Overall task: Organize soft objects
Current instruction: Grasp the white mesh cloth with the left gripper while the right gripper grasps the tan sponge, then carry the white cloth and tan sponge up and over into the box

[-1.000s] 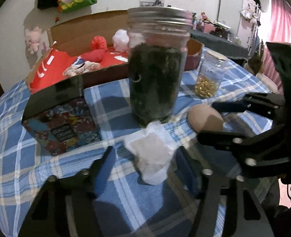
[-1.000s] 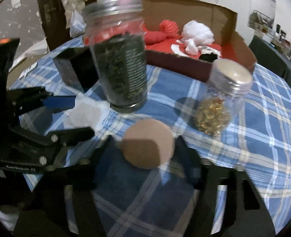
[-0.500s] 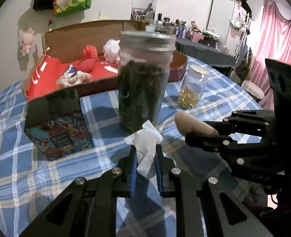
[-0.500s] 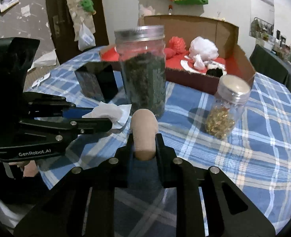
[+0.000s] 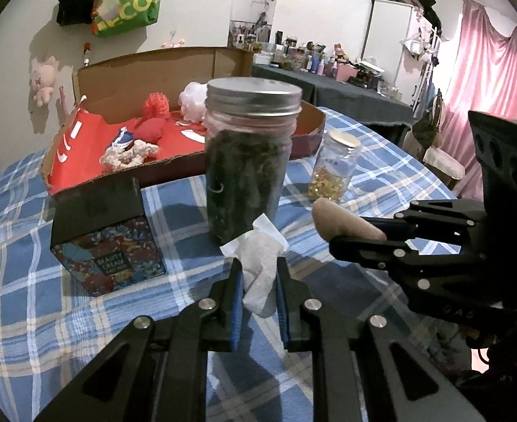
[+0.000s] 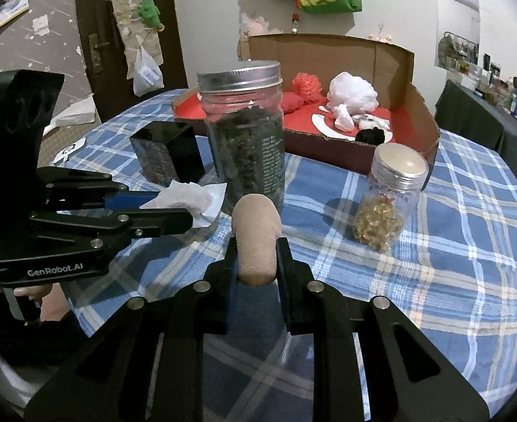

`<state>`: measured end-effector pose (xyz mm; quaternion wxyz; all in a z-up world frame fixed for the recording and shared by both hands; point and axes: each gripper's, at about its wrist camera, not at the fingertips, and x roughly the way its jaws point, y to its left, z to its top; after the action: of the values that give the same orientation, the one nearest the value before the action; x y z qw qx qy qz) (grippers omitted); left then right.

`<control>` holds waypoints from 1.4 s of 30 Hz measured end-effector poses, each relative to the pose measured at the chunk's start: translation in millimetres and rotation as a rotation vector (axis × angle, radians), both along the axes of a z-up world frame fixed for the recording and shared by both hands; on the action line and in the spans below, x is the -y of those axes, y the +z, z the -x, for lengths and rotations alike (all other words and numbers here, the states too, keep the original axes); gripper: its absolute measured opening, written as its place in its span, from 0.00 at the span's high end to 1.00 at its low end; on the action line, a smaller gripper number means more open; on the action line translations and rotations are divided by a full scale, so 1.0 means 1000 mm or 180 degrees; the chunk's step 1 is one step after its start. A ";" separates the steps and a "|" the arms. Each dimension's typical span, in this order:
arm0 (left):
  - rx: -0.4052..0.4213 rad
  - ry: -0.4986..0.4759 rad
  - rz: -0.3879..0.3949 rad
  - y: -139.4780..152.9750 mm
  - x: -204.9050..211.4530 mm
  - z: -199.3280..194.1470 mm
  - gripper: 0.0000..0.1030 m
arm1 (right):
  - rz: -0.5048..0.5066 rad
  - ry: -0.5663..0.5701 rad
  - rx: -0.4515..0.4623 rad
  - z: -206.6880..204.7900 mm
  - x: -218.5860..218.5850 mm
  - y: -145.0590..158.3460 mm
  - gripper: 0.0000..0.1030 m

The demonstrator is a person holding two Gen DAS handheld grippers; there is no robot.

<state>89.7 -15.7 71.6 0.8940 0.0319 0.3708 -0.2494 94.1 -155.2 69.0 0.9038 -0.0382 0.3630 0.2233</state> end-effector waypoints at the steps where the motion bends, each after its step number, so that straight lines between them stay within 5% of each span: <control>1: -0.0006 0.0010 0.0002 0.000 -0.001 0.000 0.83 | 0.0002 -0.0007 -0.0005 0.001 0.000 0.000 0.82; 17: -0.0149 0.0341 0.0150 -0.003 -0.048 0.002 0.83 | -0.0017 -0.0207 -0.0119 0.002 0.025 -0.004 0.82; 34: -0.0298 0.0897 0.0051 -0.008 -0.124 -0.006 0.83 | 0.0044 -0.0538 -0.0277 -0.009 0.068 -0.006 0.82; 42: -0.0274 0.0918 -0.0004 -0.006 -0.141 -0.030 0.83 | 0.0158 -0.0671 -0.0318 -0.030 0.088 -0.006 0.82</control>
<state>119.6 125.7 65.3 0.9038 -0.0319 0.4097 -0.1193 123.8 -243.5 63.0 0.9018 -0.0110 0.4151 0.1195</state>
